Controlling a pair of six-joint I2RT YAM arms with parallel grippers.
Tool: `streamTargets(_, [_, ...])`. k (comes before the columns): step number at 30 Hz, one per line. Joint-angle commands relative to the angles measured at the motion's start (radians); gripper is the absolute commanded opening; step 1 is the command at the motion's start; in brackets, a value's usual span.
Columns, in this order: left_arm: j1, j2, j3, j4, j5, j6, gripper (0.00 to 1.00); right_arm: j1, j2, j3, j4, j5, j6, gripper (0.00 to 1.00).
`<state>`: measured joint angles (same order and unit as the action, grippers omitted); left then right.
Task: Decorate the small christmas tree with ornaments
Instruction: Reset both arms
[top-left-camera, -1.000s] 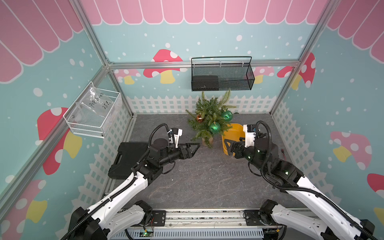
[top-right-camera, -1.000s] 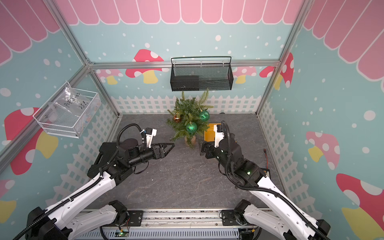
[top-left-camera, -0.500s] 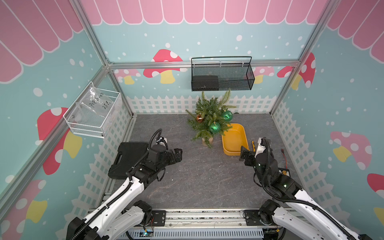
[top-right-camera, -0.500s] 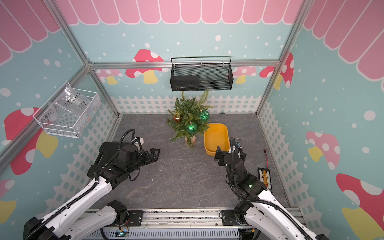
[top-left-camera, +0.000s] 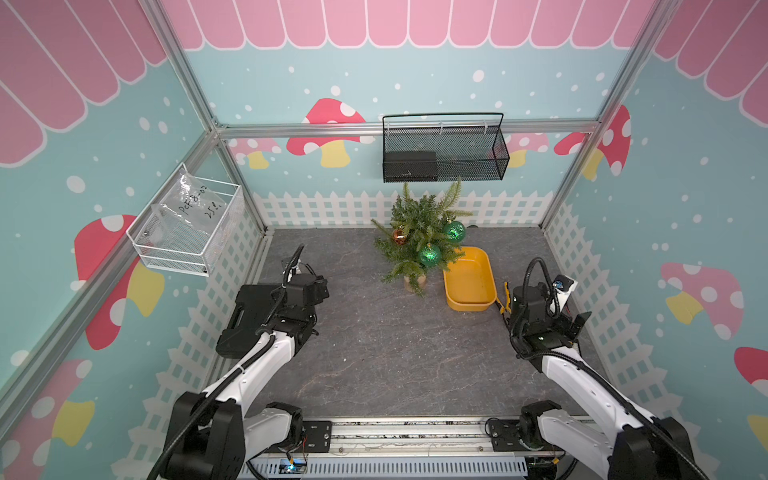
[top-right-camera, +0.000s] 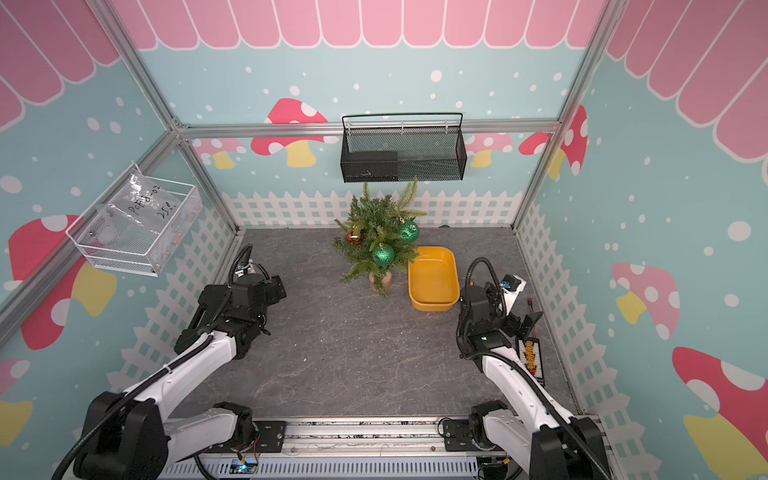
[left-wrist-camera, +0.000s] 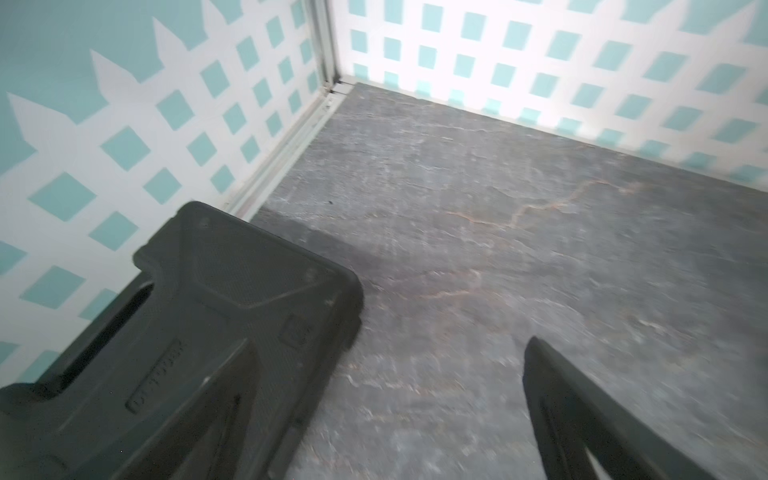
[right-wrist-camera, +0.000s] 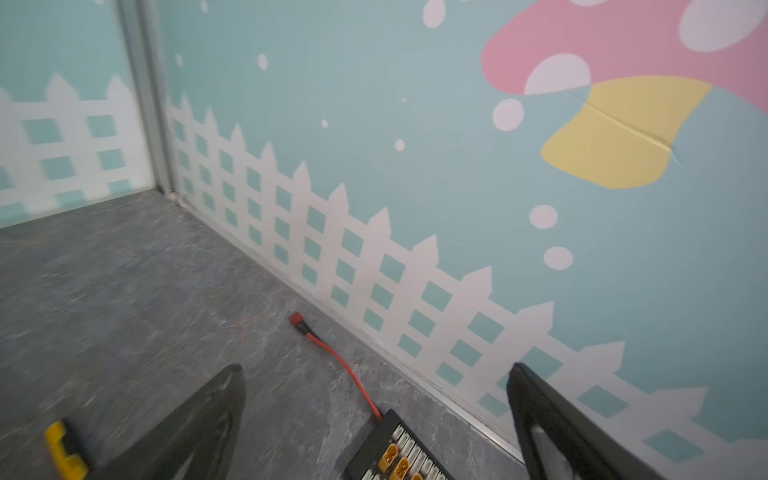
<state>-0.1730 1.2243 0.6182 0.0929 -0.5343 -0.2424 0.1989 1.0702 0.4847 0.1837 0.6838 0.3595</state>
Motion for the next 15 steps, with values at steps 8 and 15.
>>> streamTargets(8, [0.067,0.215,-0.218,0.706,0.057,0.176,1.0,-0.048,0.146,-0.43,1.043,0.007,-0.257,1.0])
streamTargets(15, [0.041,0.328,-0.295,0.972,0.138,0.247,0.99,-0.115,0.409,-0.492,1.503,-0.299,-0.358,0.99])
